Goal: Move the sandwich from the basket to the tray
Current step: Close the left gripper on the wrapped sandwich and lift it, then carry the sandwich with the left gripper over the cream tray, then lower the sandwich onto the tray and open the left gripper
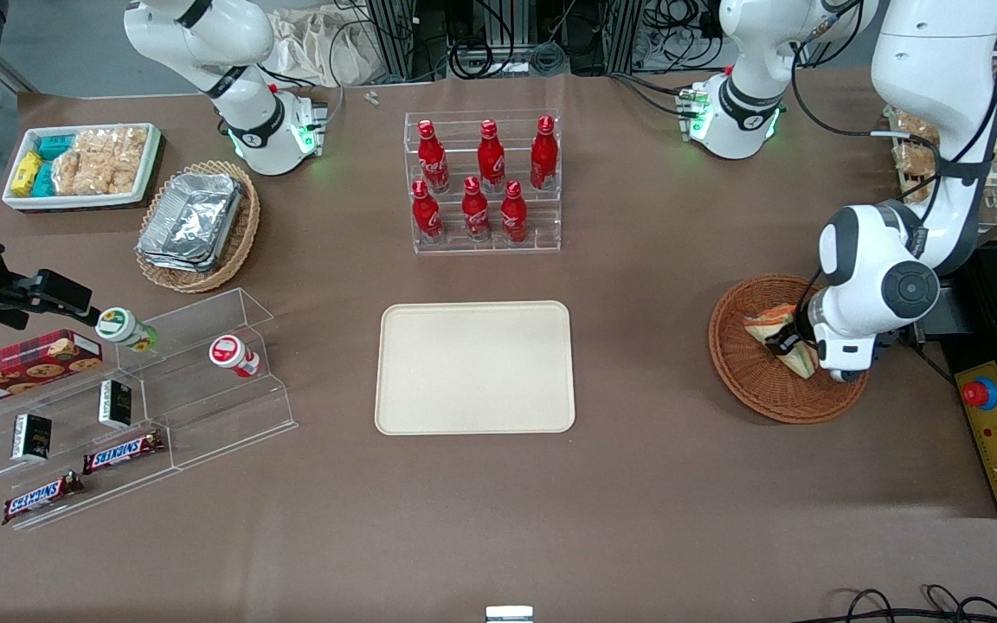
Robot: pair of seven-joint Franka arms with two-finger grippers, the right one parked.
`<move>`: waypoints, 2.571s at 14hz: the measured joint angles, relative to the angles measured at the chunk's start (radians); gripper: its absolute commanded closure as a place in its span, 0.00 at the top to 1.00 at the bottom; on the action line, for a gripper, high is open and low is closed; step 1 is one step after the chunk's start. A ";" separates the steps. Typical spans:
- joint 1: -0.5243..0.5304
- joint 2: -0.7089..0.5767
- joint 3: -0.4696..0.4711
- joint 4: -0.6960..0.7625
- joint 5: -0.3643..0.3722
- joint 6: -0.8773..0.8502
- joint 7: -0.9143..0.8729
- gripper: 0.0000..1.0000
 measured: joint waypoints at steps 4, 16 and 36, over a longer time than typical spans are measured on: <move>-0.001 -0.061 -0.003 0.029 0.000 -0.082 0.011 0.00; -0.040 -0.137 -0.511 0.406 -0.053 -0.541 0.151 0.00; -0.252 0.379 -0.543 0.717 0.331 -0.282 -0.235 1.00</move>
